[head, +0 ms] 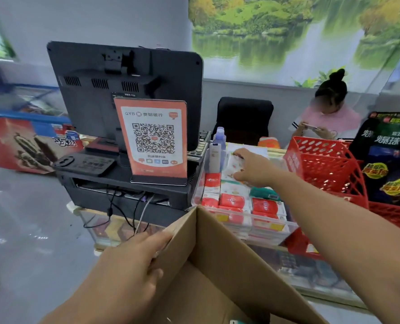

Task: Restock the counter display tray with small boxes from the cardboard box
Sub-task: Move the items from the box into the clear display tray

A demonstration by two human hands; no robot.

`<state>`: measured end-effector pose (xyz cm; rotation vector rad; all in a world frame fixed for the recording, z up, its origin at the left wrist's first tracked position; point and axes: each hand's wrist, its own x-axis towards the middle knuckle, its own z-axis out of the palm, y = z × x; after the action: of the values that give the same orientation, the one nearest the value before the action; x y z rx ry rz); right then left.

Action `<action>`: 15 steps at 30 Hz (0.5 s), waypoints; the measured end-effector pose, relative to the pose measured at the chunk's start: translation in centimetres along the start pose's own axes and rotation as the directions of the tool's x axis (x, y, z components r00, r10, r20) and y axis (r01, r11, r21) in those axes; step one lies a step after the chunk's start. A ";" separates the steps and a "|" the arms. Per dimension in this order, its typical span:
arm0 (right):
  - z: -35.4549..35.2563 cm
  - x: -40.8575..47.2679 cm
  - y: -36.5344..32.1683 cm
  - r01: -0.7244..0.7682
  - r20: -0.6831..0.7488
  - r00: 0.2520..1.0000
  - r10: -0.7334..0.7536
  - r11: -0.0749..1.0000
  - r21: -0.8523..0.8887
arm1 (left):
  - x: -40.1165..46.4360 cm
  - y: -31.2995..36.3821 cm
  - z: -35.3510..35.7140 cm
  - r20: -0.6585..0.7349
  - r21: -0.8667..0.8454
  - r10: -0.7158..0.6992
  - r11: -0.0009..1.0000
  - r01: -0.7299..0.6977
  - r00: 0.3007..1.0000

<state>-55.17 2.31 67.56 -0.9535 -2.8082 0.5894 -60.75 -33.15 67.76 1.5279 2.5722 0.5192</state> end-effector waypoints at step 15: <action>7.9 8.6 5.7 -0.042 -0.142 0.989 -0.035 0.864 -0.502 | -0.8 1.2 -0.3 -0.048 0.094 -0.197 0.975 0.201 0.979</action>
<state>-60.67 9.08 57.94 -1.0227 -2.8711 -0.2365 -59.47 -33.36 68.41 1.2768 2.7789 0.4084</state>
